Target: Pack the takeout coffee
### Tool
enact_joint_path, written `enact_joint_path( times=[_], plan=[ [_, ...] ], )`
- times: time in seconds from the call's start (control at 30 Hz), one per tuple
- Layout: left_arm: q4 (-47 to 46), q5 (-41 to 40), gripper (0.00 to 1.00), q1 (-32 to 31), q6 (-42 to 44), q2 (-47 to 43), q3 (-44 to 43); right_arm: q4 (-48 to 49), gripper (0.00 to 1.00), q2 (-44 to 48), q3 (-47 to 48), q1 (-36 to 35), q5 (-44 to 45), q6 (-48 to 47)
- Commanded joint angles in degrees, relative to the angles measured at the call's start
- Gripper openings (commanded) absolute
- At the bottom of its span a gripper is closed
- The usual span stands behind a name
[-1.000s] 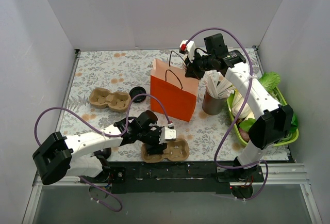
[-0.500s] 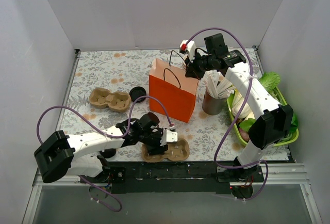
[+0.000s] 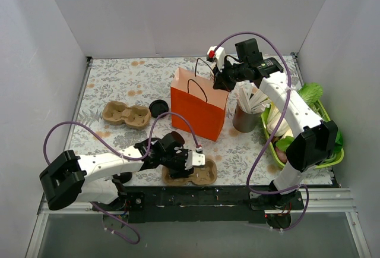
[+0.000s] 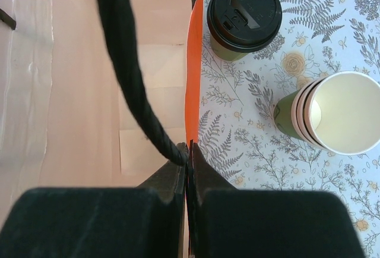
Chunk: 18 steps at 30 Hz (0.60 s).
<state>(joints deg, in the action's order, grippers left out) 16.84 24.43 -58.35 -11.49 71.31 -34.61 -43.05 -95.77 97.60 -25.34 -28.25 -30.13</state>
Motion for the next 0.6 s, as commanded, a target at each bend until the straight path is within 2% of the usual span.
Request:
enact_joint_path(
  times=[0.0, 0.07, 0.1, 0.13, 0.2, 0.23, 0.4, 0.47, 0.57],
  plan=[
    [7.7, -2.4, 0.19, 0.7, 1.2, -3.4, -2.3, -1.5, 0.01, 0.6, 0.3, 0.1, -1.5, -2.2],
    [8.6, -3.8, 0.13, 1.5, 1.9, -6.8, -2.9, -3.0, 0.01, 0.3, 0.7, 0.1, -1.4, -3.9],
    [7.6, -4.6, 0.10, 1.9, 2.8, -11.9, -2.7, -4.9, 0.01, 0.2, 0.9, 0.1, -1.5, -6.6],
    [7.2, -4.4, 0.00, 2.4, 4.4, -14.7, -3.0, -5.8, 0.01, 0.1, 0.9, 0.1, -1.7, -8.3],
    [9.1, -4.1, 0.00, 2.4, 9.3, -18.7, -4.8, -7.3, 0.01, 0.4, 0.7, -0.1, -2.1, -11.5],
    [12.8, -4.7, 0.00, 2.8, 10.3, -19.1, -8.7, -7.6, 0.01, 0.7, 0.2, 0.0, -2.0, -12.9],
    [24.2, -7.3, 0.00, 4.4, 11.2, -20.9, -20.7, -7.5, 0.01, 2.2, 0.3, -1.1, -1.7, -12.5],
    [30.5, -8.2, 0.00, 8.0, 11.0, -20.7, -27.7, -7.8, 0.01, 3.1, 1.1, -2.2, -1.4, -12.9],
    [35.7, -15.0, 0.00, 9.7, 11.2, -22.7, -32.9, -7.8, 0.01, 4.3, 1.3, -3.7, -0.5, -15.0]
  ],
)
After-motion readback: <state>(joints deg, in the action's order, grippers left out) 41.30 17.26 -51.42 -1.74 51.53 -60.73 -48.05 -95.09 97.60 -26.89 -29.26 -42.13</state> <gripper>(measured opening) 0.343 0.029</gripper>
